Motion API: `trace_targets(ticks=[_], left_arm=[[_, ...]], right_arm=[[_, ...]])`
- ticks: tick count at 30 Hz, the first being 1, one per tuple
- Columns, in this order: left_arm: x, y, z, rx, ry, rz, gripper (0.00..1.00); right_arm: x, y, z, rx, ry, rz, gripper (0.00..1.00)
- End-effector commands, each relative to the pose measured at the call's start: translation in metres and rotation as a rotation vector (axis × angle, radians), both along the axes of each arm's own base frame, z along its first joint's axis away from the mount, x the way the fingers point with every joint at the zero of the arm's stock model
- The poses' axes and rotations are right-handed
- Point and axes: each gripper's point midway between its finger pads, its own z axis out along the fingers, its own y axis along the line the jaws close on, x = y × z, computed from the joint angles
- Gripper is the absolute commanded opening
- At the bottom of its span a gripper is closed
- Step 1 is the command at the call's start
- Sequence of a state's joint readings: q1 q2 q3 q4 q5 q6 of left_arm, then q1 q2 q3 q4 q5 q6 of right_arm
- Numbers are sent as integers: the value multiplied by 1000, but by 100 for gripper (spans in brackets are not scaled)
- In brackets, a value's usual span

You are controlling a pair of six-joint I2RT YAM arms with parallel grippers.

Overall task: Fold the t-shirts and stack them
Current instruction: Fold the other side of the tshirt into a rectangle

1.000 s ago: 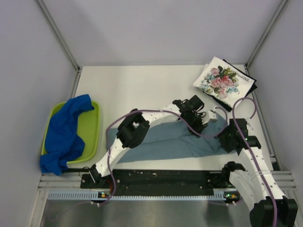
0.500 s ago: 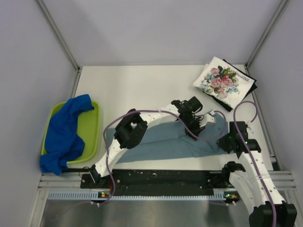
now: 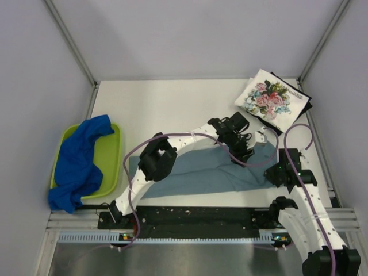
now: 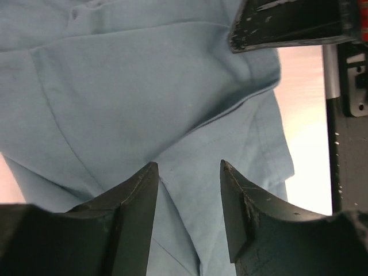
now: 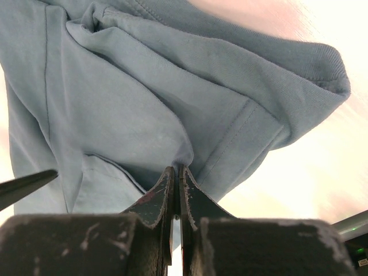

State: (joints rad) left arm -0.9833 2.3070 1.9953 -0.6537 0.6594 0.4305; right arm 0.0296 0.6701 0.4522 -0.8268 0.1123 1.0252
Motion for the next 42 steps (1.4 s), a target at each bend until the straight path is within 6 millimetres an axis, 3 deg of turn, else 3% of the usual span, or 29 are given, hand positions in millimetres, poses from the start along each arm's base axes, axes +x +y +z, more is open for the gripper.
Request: trace_targets(ticks=[1, 6, 10, 17, 24, 29, 35, 42], left_arm=[[6, -12, -22, 31, 15, 69, 52], [27, -13, -35, 62, -69, 144, 50], [20, -13, -42, 77, -56, 130, 48], [-19, -7, -40, 75, -20, -28, 29], [-20, -2, -26, 71, -44, -47, 0], [-17, 0, -12, 73, -27, 6, 0], [-26, 7, 33, 10, 7, 24, 0], [-54, 34, 42, 23, 101, 17, 0]], right_arm=[[5, -5, 4, -17, -29, -26, 0], [5, -5, 4, -18, -35, -19, 0], [6, -5, 3, -19, -38, -17, 0], [7, -5, 5, -22, -43, -17, 0], [7, -6, 5, -28, -46, -19, 0], [9, -6, 9, -28, -58, -14, 0], [11, -9, 19, -45, -73, -19, 0], [1, -12, 29, -28, -72, -93, 0]])
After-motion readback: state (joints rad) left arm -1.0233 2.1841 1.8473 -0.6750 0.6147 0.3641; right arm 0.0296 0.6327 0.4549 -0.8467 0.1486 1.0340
